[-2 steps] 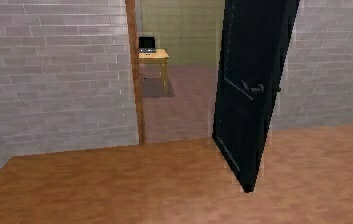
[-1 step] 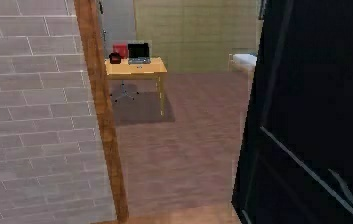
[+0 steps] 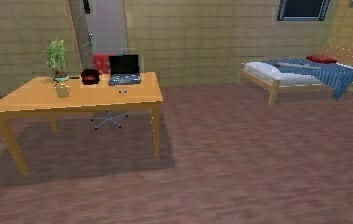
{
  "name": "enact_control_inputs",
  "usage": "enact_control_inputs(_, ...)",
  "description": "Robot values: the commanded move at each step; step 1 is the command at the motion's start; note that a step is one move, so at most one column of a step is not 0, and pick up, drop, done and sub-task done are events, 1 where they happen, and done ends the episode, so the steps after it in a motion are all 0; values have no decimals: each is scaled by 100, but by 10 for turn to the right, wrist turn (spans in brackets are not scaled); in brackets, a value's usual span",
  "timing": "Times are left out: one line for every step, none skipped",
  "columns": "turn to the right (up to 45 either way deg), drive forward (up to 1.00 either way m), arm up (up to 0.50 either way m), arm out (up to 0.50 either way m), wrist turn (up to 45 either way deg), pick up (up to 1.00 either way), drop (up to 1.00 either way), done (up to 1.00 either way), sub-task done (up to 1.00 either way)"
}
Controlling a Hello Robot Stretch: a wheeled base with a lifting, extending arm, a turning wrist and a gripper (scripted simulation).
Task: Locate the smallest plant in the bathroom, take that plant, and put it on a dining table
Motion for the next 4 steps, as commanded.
enact_control_inputs(30, 0, 0, 0, 0, 0, 0, 0, 0)
enact_control_inputs(0, 40, 0, 0, 0, 0, 0, 0, 0)
enact_control_inputs(120, 0, 0, 0, 0, 0, 0, 0, 0)
enact_control_inputs(0, 100, 0, 0, 0, 0, 0, 0, 0)
